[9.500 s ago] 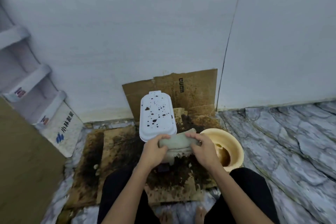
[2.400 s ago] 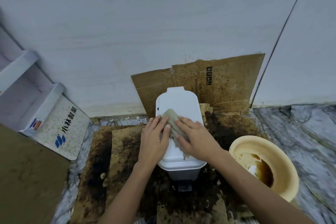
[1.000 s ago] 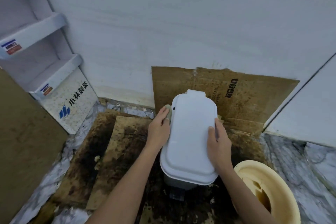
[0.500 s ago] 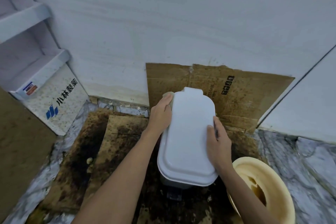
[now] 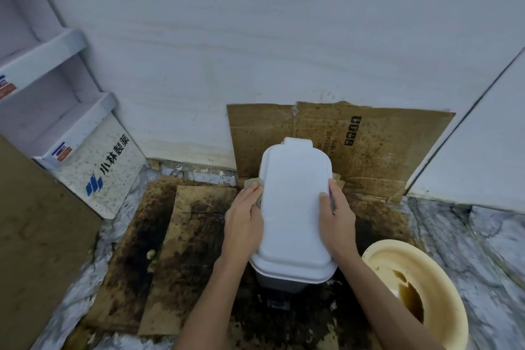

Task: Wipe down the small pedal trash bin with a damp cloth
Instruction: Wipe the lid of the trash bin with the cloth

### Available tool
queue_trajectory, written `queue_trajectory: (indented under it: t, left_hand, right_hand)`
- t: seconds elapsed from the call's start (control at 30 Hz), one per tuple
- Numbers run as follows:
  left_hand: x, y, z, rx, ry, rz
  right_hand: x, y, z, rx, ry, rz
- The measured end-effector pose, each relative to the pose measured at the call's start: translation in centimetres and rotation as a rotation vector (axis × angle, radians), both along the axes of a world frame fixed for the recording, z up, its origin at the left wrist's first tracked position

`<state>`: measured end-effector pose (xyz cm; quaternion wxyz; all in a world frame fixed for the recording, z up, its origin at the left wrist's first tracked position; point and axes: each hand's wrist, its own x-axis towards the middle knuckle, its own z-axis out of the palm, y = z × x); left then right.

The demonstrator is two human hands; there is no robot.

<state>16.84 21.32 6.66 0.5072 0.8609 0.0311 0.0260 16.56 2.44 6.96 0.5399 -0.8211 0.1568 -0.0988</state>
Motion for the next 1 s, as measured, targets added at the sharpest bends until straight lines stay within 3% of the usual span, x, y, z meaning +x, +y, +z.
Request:
queue_trajectory:
  t: [0.1, 0.37, 0.63, 0.73, 0.87, 1.0]
  left_hand:
    - [2.7, -0.2, 0.7, -0.026, 0.008, -0.056]
    - [10.2, -1.2, 1.4, -0.402, 0.167, -0.087]
    - [3.5, 0.0, -0.7, -0.482, 0.158, -0.033]
    - [-1.5, 0.3, -0.6, -0.363, 0.112, 0.023]
    - [-6.5, -0.1, -0.4, -0.036, -0.026, 0.036]
    - [-9.1, -0.4, 0.7, 0.082, -0.072, 0.035]
  right_hand:
    - [0.1, -0.1, -0.2, 0.000, 0.016, 0.010]
    - [0.2, -0.1, -0.4, 0.024, 0.012, 0.007]
    - [0.0, -0.1, 0.2, 0.242, 0.008, -0.068]
    - [-0.1, 0.1, 1.0, 0.355, 0.074, -0.106]
    - [-0.5, 0.1, 2.2, 0.427, 0.101, -0.142]
    - [-0.4, 0.1, 2.7, 0.466, 0.099, -0.150]
